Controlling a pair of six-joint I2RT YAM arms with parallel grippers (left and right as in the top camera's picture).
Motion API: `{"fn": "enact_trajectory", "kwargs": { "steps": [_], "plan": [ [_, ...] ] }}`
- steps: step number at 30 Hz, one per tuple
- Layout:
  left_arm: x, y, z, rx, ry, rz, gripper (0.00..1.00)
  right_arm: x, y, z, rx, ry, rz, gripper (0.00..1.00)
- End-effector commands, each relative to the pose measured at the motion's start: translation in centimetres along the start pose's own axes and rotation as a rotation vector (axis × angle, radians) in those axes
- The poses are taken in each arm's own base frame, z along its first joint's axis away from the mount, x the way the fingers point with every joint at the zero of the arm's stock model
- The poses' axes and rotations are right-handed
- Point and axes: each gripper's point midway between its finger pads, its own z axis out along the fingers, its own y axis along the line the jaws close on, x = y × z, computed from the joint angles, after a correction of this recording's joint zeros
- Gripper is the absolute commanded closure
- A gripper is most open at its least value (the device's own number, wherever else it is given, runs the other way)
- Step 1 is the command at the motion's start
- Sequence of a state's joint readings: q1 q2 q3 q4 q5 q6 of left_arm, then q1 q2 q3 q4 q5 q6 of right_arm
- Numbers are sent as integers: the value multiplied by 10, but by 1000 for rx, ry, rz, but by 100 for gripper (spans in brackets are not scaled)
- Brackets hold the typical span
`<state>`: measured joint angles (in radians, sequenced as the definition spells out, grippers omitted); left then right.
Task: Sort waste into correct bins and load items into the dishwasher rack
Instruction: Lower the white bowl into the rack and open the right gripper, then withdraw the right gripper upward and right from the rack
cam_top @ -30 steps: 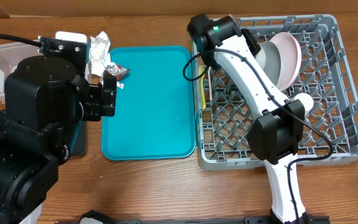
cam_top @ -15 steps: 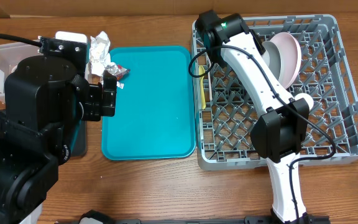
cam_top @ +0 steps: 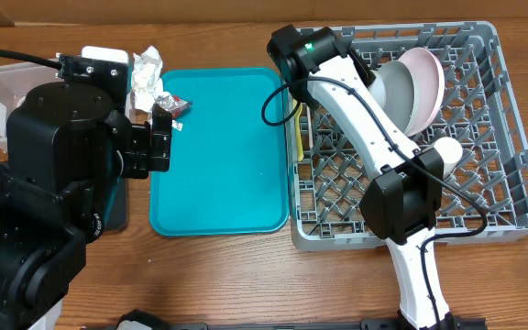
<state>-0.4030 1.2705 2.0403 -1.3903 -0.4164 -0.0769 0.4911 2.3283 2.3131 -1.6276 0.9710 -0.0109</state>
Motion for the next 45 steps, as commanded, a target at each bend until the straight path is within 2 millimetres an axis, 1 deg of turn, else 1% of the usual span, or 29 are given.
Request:
{"fn": "enact_trajectory", "kwargs": {
  "steps": [1, 2, 4, 8, 10, 13, 15, 16, 17, 18, 19, 21, 23, 24, 25, 26, 27, 29, 31, 32, 33, 34, 35, 36, 37, 39, 41, 42, 45],
  "plan": [
    [-5, 1, 0, -4, -16, -28, 0, -4, 13, -13, -24, -28, -10, 64],
    [-5, 1, 1, -5, -14, -27, 0, -7, 18, -20, -25, -45, -20, 60],
    [-4, 1, 2, -5, -8, -25, 0, -10, 26, -32, -22, -70, -38, 46],
    [-4, 1, 3, -6, -6, -23, 0, -14, 29, -53, 39, -119, -69, 41],
    [-4, 1, 3, -7, -6, -23, 0, -16, 35, -61, 39, -139, -79, 37],
    [-4, 1, 3, -6, -5, -23, 0, -16, 36, -63, 39, -143, -82, 37],
    [-4, 1, 3, -6, -5, -23, 0, -16, 35, -63, 35, -144, -42, 34],
    [-4, 1, 3, -6, -6, -23, 0, -17, 33, -62, 1, -144, 62, 30],
    [-4, 1, 3, -6, -6, -23, 0, -17, 40, -62, -91, -133, 140, 28],
    [-4, 1, 3, -6, -6, -23, 0, -17, 44, -61, -141, -124, 165, 28],
    [-4, 1, 3, -6, -6, -23, 0, -15, 55, -64, -297, -88, 223, 29],
    [-4, 0, 3, -1, -4, -23, 0, -14, 55, -68, -407, -64, 296, 33],
    [-2, -8, 2, 46, 3, -21, 0, -17, 48, -80, -533, -66, 365, 37],
    [-2, -16, 2, 88, 4, -22, 0, -20, 42, -88, -593, -86, 391, 39],
    [-3, -27, 1, 153, 4, -23, 0, -24, 28, -103, -684, -129, 444, 39],
    [-3, -34, -1, 193, 3, -24, 0, -27, 12, -121, -761, -182, 491, 37],
    [-4, -37, -1, 214, 1, -25, 0, -27, -2, -132, -802, -221, 523, 36],
    [-6, -47, -4, 273, -5, -24, 0, -21, -45, -163, -892, -341, 611, 34],
    [-8, -53, -6, 308, -13, -27, 0, 0, -107, -195, -944, -500, 730, 33],
    [-11, -54, -6, 314, -22, -32, 0, 18, -142, -208, -944, -576, 813, 30],
    [-12, -57, -6, 328, -23, -34, 0, 34, -169, -219, -939, -640, 877, 26],
    [-12, -64, -5, 363, -18, -31, 0, 47, -187, -226, -930, -687, 913, 24],
    [-11, -70, 0, 387, -1, -27, 0, 67, -213, -236, -914, -758, 967, 19],
    [-10, -73, 5, 388, 16, -24, 0, 79, -226, -242, -904, -796, 995, 15],
    [-6, -77, 14, 384, 51, -16, 0, 98, -242, -249, -885, -841, 1022, 14],
    [1, -78, 25, 367, 101, -33, 0, 114, -249, -254, -874, -865, 1028, 14],
    [2, -74, 27, 338, 108, -64, 0, 113, -245, -251, -862, -857, 991, 21],
    [0, -70, 26, 317, 99, -77, 0, 106, -238, -247, -867, -835, 962, 23],
    [-11, -53, 13, 258, 38, -90, 0, 77, -201, -215, -879, -669, 890, 26]
  ]
}}
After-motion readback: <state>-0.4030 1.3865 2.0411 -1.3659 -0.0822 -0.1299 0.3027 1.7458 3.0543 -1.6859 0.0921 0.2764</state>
